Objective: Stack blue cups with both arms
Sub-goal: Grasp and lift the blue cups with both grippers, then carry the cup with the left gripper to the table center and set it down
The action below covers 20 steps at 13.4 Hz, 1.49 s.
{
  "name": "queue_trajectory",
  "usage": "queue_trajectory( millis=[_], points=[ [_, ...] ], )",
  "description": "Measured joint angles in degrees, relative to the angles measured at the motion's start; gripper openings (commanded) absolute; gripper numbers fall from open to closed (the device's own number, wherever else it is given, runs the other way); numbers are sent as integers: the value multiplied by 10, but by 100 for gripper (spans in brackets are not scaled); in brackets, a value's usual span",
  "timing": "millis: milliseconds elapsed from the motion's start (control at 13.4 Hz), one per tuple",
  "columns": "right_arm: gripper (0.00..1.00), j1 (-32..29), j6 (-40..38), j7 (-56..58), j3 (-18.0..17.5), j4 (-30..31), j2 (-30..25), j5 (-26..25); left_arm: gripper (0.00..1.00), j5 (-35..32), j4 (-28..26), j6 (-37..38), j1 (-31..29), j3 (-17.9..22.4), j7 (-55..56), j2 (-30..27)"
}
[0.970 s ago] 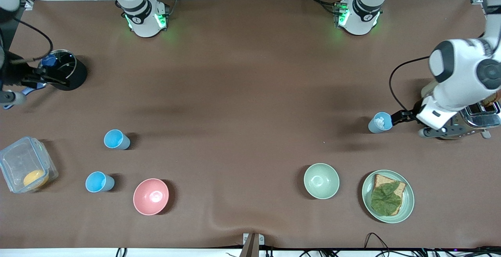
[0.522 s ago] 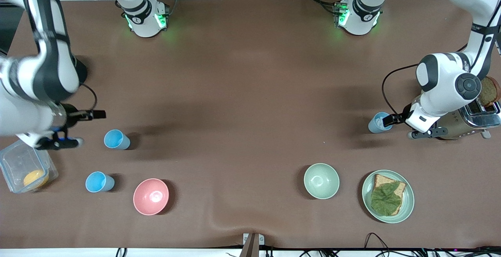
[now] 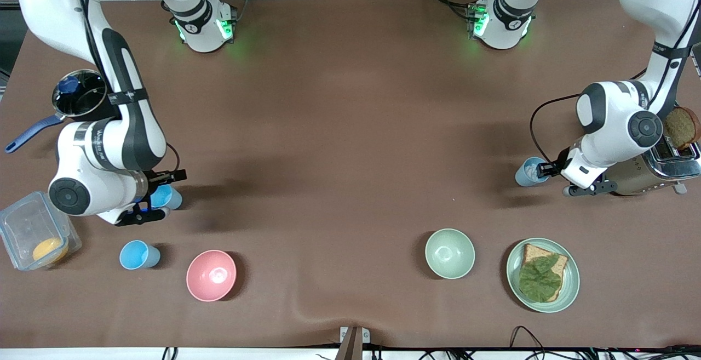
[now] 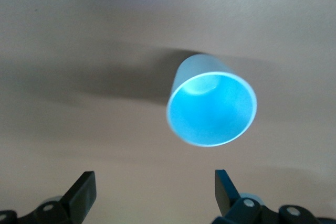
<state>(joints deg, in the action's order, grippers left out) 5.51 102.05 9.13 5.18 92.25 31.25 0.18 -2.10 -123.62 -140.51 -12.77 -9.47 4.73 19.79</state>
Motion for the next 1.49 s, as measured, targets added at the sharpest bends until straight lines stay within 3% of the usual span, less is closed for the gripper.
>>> queue_trajectory(
  millis=[224, 373, 821, 896, 970, 1045, 1493],
  points=[
    [100, -42, 34, 48, 5, 1, 0, 0, 0, 0, 5, -2, 0, -9, 0, -1],
    [100, -67, 59, 57, 5, 10, 1, 3, 0, 1, 13, -3, 0, -36, 20, -6],
    [100, -84, 131, 59, 2, 57, 26, 68, 0, 1, 75, 61, 34, -210, 271, -18],
    [94, -84, 133, 59, 1, 58, 28, 70, 0, 1, 83, 67, 61, -220, 312, -16],
    [38, -83, 134, 59, 1, 58, 30, 71, 0, 1, 88, 70, 96, -222, 353, -11],
    [0, -83, 135, 59, 1, 58, 31, 72, 0, 1, 94, 70, 132, -222, 396, -1],
    [0, -83, 137, 59, 0, 58, 32, 73, 0, -9, 171, 52, 303, -205, 564, 104]
  ],
)
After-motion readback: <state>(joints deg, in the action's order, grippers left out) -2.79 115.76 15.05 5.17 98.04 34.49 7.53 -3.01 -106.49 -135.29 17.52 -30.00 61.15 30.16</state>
